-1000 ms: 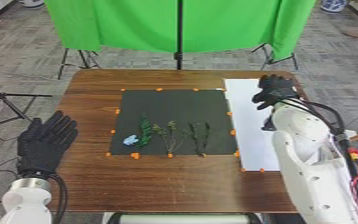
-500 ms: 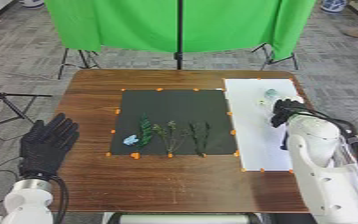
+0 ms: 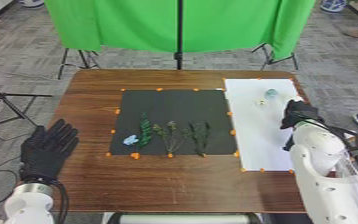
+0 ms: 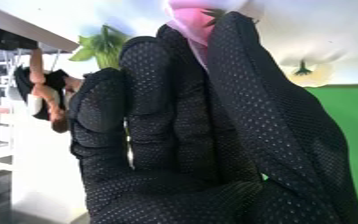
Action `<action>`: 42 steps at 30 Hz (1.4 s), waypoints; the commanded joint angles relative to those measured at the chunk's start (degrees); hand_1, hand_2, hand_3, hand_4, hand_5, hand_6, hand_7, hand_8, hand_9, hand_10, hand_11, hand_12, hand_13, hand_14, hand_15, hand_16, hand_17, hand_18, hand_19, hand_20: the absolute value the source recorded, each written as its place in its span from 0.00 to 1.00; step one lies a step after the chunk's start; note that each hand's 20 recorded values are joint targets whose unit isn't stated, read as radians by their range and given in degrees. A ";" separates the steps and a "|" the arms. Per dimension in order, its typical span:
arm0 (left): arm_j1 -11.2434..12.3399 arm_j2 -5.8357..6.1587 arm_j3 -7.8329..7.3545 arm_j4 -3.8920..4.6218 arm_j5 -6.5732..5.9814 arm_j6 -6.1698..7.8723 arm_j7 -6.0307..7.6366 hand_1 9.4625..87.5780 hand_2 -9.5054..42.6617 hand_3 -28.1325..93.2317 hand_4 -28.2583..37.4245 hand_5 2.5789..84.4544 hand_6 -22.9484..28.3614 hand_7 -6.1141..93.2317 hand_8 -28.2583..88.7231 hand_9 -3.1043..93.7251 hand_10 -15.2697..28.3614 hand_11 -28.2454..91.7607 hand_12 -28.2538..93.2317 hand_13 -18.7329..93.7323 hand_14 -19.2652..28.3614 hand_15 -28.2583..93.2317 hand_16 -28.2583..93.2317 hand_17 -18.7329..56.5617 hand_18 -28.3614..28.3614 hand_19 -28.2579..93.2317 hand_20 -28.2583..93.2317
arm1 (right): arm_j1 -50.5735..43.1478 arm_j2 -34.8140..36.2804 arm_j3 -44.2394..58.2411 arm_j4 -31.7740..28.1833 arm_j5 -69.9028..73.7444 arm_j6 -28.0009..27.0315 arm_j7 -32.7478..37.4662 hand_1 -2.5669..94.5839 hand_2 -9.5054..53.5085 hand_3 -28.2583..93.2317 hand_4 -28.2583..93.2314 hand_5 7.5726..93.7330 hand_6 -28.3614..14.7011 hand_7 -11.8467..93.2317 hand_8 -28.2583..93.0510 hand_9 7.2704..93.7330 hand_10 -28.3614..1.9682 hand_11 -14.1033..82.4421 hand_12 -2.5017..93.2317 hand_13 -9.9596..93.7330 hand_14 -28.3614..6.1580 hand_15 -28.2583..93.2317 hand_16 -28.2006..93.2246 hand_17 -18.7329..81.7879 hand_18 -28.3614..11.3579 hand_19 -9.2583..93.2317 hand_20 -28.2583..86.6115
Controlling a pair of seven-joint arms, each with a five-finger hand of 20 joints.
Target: Arrange flowers
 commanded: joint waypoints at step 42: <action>-7.90 3.88 3.79 4.10 -0.31 -3.84 2.10 0.22 0.51 0.83 0.00 0.54 0.65 0.19 0.17 0.45 0.69 0.42 0.34 0.44 0.73 0.59 0.18 0.20 0.76 0.51 0.37 | 24.00 -38.21 -17.79 27.03 -49.19 3.44 -44.92 0.67 0.00 0.79 0.00 0.70 0.68 0.52 0.24 0.79 0.62 0.26 0.48 0.67 0.65 0.59 0.61 0.47 0.22 0.83 0.62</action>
